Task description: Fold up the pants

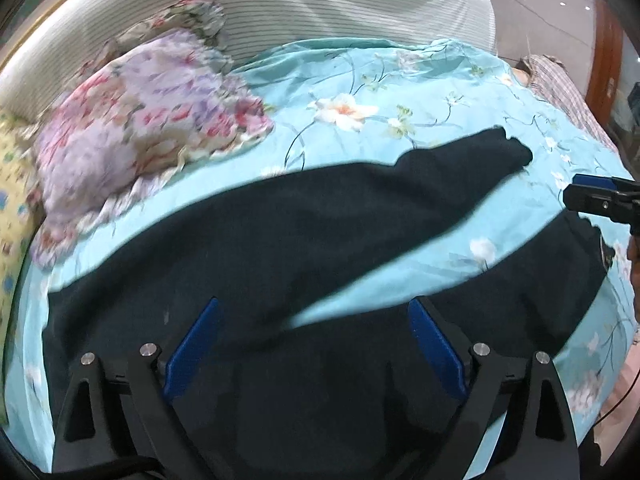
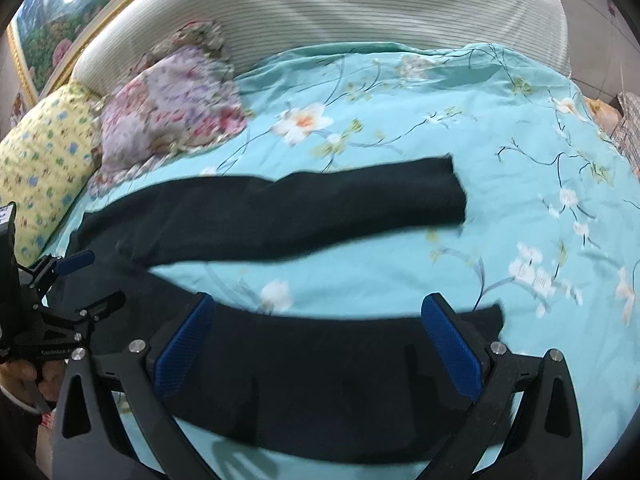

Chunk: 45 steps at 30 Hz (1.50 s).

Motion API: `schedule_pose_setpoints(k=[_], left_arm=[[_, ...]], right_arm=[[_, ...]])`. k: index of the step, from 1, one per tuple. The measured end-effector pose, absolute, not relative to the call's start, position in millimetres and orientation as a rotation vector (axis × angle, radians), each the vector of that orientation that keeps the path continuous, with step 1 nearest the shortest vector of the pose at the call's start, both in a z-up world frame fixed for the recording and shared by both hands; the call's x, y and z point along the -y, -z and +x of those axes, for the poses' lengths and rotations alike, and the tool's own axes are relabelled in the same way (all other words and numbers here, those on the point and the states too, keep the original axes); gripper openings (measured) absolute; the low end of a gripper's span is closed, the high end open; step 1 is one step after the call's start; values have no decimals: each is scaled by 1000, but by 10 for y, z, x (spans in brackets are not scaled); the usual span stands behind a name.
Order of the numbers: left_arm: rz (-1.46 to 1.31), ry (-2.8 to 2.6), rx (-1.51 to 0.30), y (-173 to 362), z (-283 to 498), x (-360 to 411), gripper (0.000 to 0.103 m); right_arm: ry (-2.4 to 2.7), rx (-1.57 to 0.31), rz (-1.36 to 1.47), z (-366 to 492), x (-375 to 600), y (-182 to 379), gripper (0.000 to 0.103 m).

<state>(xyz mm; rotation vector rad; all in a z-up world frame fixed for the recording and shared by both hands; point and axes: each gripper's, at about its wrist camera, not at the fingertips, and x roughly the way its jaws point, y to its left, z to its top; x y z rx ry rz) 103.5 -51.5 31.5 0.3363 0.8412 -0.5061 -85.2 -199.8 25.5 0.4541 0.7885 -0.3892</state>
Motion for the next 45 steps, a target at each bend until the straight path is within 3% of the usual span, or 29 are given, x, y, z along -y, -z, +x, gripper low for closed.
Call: schedule_pose_setpoints(k=[11,17,22,25,27,29,31,32,34,45], left_arm=[[444,705,-967,-186,2137,1131,92],[534,826,-1044,57,2618,1559,86],[609,899,-1135,311,2899,1829,84],[666,916,-1154,430,2918,1931,83],[686,922,-1149,446,2872,1982,81],[683,938,-1137,450,2803,2033,68],[657,991,-1144,427,2693,2052,27],[648,1002,-1157,421,2638,2052,20],[651,986,-1128,380,2500,2031,13],[422,1058,-1064,67,1475,1643,6]], right_arm=[[394,-847,488,-420,2931,-244,103],[388,-944,487,-153,3446,-61,100],[325,-984,556,-26,3710,97,84],[311,-1015,597,19,3809,225,59],[312,-1013,618,10,3844,260,32],[302,-992,624,-3,3853,244,18],[290,-953,619,-41,3836,175,11],[288,-940,615,-53,3829,143,10],[282,-895,601,-130,3793,33,9],[201,-778,547,-777,3403,-221,8]])
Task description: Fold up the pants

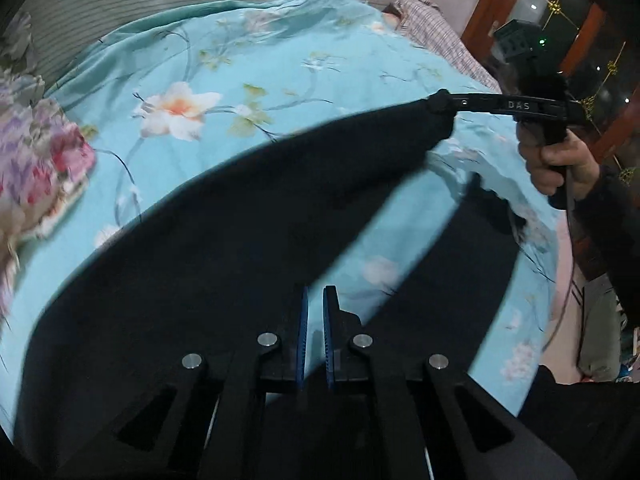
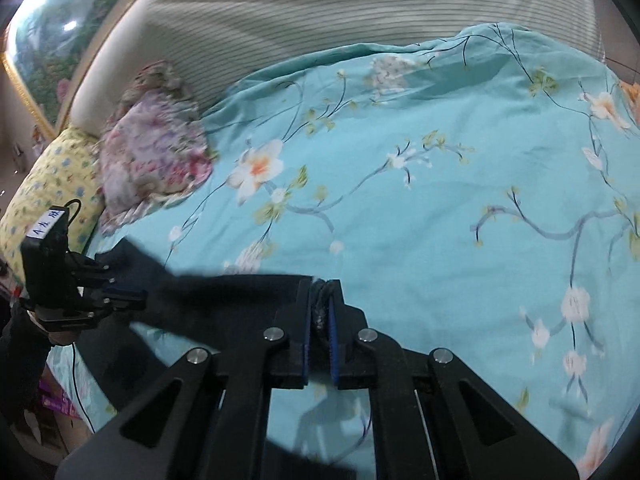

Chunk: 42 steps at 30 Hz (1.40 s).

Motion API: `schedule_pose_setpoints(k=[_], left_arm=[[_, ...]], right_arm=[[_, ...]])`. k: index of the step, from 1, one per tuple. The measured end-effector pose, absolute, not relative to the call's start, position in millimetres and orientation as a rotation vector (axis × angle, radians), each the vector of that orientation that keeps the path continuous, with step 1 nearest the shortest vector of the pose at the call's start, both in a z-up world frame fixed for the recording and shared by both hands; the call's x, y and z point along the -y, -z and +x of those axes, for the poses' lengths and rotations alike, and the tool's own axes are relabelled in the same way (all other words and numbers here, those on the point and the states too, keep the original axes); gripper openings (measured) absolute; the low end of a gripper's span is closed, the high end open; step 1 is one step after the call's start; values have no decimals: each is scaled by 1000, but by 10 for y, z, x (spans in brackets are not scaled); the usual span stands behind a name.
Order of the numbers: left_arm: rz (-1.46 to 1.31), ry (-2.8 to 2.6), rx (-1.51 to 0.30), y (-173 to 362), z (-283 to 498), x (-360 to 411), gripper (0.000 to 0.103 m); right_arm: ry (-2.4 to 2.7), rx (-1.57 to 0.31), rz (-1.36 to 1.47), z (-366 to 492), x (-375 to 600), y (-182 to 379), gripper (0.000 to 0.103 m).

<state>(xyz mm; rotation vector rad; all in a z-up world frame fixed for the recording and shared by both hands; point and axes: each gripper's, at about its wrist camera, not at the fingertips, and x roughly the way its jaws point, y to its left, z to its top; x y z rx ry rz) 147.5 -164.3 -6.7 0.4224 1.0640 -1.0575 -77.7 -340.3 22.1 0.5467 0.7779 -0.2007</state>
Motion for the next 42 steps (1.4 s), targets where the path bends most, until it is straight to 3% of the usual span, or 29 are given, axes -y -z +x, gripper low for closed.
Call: schedule_pose_setpoints(k=[6,8,10,11,18,20,21,22,23,24,34,42], left_arm=[[486,939,-1036,-19,1464,1632,9],[532,918,-999,-122,1574,1647,24],[565,893,-975,-180,1747,1685,73],[578,876,-950,-205,1856,1729,76],[811,964,-941,9,2295,2074,74],[871,1003,-975,144,2306,2127,67],[885,1020,-998,202,2304,2135,50],[894,1039,-1031,255,2296,2131,23],[892,1054,-1057,287,2277,2116,11],[882,1062,-1055,288,2236,2081,8],[648,1127,-997,-65,1397,1503,5],[496,1082,-1057,103,793,1426,5]], right_arm=[[162,-784,542,-1083,3153,-155,7],[154,-785,537,-1124,3104,-157,7],[149,-787,531,-1139,3057,-158,7],[147,-789,526,-1145,3035,-157,7],[146,-809,518,-1180,2980,-131,7],[145,-811,521,-1184,2992,-132,7],[145,-813,519,-1190,2993,-130,7],[148,-815,516,-1189,3000,-130,7],[148,-815,516,-1192,3002,-129,7],[153,-812,513,-1192,3005,-133,7],[196,-765,499,-1361,3022,-290,7],[188,-834,442,-1602,2738,-151,7]])
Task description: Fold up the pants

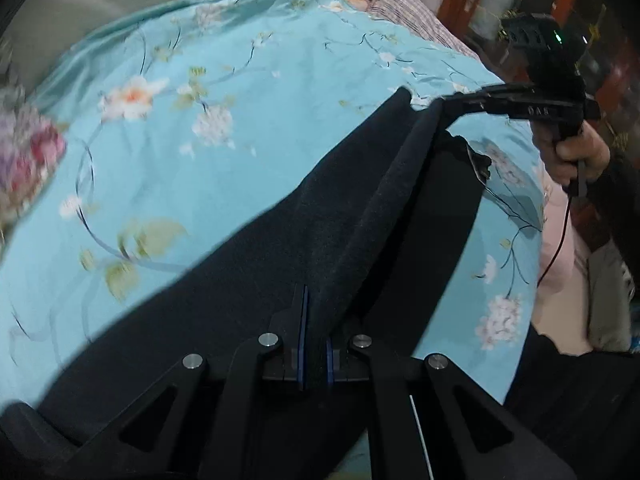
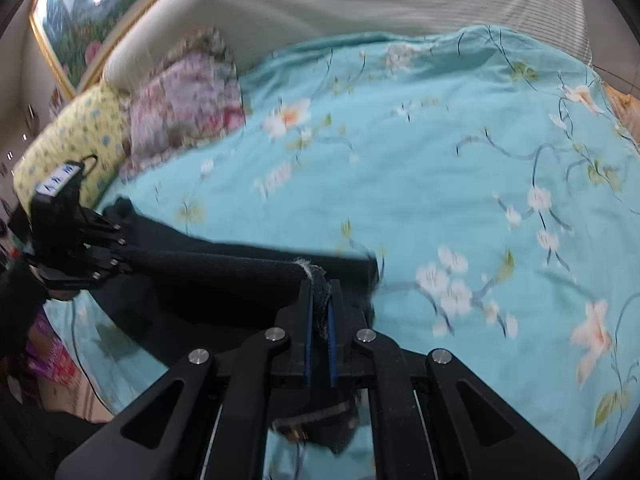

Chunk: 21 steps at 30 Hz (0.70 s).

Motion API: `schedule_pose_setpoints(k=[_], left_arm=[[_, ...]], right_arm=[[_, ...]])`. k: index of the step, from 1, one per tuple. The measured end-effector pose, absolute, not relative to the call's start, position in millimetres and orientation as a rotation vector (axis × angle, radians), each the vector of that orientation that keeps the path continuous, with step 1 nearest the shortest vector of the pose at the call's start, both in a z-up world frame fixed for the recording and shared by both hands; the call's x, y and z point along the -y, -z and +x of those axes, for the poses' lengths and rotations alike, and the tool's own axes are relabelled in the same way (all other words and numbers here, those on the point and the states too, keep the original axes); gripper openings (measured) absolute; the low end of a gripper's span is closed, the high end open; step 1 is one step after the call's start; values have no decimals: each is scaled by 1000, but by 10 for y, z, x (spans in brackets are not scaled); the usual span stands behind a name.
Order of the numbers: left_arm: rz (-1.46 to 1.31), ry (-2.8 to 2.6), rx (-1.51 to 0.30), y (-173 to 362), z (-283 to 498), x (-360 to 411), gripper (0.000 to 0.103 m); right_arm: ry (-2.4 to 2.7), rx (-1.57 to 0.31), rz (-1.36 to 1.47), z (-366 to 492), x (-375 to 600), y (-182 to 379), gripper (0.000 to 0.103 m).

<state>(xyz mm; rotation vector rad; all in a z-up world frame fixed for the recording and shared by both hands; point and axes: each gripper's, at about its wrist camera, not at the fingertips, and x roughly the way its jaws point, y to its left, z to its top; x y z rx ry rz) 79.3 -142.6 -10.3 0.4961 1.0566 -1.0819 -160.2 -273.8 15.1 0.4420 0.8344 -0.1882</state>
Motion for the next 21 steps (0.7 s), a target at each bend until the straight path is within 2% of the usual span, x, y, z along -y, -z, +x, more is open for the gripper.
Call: schedule_pose_setpoints(k=[9,14,17,19,20,21], left_arm=[[389,1093,-1070,143,524,1281,6],[381,1102,-1104,326,428,1328,7],[368,1083,-1150,487,429,1351,9],[305,1070,-1168,510,455,1305,17],[275,1066,-1176,513,457,1273,19],[247,1059,-1182,497,457,1237,26]], right_arm=[[196,-857,401,-1874,2513,-201,7],[229,-922,413,-1920,2505,35,7],[244,-945,445,-1939,2522,150,7],[244,-958,483,-1951,2525,172,8],[262,-961,478,-1960,2509,155,12],[283,-962,473,-1974,2497,135,23]])
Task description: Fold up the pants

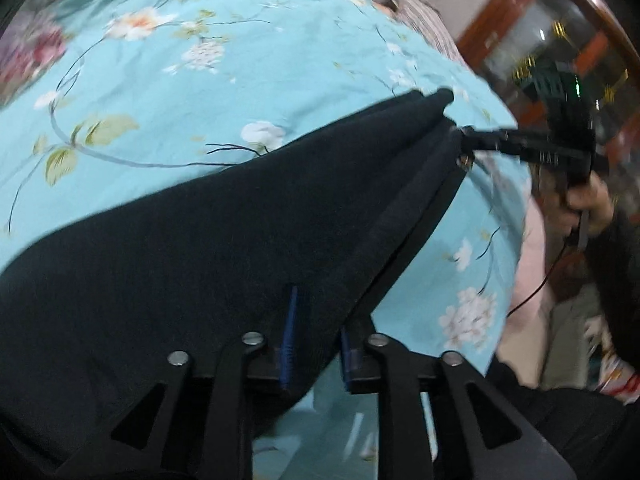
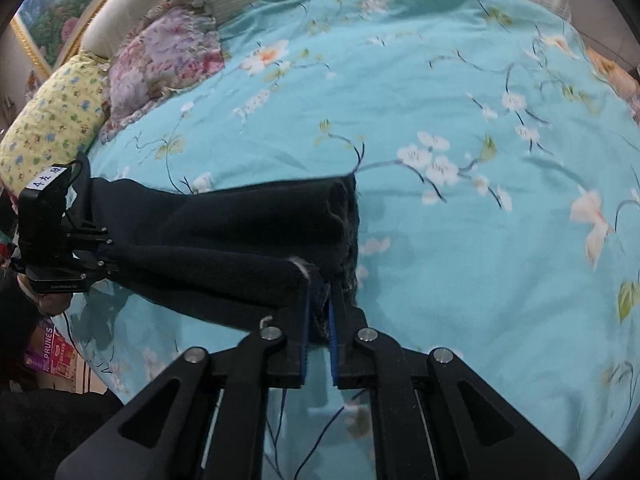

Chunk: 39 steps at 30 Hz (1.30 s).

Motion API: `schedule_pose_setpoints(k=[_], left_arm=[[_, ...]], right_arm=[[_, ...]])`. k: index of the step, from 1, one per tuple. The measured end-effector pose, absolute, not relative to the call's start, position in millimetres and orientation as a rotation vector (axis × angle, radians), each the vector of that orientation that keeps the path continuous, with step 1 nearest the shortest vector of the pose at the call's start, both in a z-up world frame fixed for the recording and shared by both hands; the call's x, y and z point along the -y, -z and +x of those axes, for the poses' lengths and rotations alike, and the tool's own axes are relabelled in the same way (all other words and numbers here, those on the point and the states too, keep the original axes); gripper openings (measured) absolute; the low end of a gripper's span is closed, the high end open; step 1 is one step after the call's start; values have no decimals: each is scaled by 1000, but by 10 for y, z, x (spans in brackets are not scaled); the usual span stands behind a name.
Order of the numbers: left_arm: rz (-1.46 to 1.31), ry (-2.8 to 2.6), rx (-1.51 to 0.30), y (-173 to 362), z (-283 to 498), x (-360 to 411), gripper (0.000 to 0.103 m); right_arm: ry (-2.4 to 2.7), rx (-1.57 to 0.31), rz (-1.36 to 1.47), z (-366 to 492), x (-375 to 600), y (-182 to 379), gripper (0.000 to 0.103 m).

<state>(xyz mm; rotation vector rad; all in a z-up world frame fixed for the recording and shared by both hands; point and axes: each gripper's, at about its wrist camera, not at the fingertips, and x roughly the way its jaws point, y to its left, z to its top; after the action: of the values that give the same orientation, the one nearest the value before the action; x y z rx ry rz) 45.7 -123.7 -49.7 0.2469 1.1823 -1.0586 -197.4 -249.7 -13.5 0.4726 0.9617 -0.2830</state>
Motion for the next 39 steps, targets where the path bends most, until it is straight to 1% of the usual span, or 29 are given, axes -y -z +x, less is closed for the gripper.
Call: schedule_pose_setpoints(k=[1,2,4,6,8,12,18,21,26,31,35,38,39], left_arm=[[222,1048,-1184,478,448,1191,37],[201,1037,-1180,460,434,1145,42],[154,1009,-1158,409,395,1013,57],[109,947,-1149,378,385,841,61],[51,880,-1148,359,401,648,61],[-71,714,-1127,270,474,178,61],[-167,492,-1078,37,740,-497,62],[-214,362,-1094,-59,965,-785,67],[-230,85,-1120,-183,1414,-1209,69],[-254,-44,-1164,-210,1815,-1445,69],[-159,-129,-1202,-133,2008,-1400,71],[-145,-146,-1231,-20,2080,-1363,66],[-147,-143,-1229,-7,2067,-1388,62]], right_arm=[[325,-971,465,-2007,2492,106,31],[357,-971,464,-2050,2489,70,42],[383,-927,483,-2149,2478,-38,43],[391,-849,510,-2259,2474,-182,43],[375,-791,529,-2287,2425,-294,43],[303,-762,542,-2048,2224,-343,43],[92,-792,533,-1355,1716,-249,44],[1,-812,535,-1049,1463,-174,44],[-148,-843,525,-615,1064,-94,44],[-271,-882,470,-249,614,-37,44],[-356,-910,439,74,282,47,44],[-383,-938,432,261,131,127,44],[-399,-945,430,330,64,158,44]])
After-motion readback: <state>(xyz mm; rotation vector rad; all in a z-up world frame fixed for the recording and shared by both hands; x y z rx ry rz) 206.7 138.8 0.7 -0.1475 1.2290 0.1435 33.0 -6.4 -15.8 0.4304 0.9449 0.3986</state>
